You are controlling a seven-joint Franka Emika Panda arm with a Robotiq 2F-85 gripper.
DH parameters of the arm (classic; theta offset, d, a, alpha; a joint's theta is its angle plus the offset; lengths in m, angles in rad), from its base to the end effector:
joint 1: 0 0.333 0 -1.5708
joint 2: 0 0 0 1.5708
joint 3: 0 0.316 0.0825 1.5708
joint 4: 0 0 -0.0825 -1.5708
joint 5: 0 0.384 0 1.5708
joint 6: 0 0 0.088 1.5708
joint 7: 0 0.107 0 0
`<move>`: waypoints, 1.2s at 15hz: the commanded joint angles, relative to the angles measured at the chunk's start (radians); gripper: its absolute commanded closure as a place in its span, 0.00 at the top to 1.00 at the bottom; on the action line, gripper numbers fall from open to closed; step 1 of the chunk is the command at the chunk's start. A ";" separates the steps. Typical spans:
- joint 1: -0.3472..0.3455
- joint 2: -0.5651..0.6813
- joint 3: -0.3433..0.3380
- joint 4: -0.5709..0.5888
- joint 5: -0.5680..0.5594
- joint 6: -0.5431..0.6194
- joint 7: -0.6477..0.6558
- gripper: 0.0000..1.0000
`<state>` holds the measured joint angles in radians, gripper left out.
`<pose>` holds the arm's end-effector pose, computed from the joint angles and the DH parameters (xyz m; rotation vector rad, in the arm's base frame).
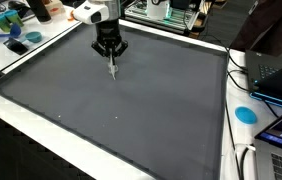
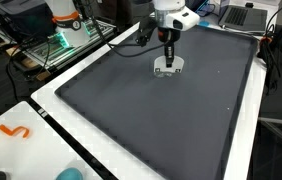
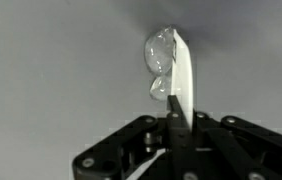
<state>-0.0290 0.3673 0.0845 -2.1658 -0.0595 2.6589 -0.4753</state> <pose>0.5775 0.0335 0.2360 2.9808 0.8801 0.1940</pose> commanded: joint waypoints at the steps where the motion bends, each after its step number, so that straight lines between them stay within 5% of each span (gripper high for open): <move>1: -0.020 0.045 -0.009 -0.015 -0.022 -0.050 0.007 0.01; 9: -0.118 0.045 0.065 -0.042 0.135 -0.082 -0.157 0.01; 18: -0.076 0.076 0.047 -0.039 0.124 -0.039 -0.096 0.01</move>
<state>-0.1253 0.3639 0.1458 -2.1651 0.0766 2.5940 -0.6097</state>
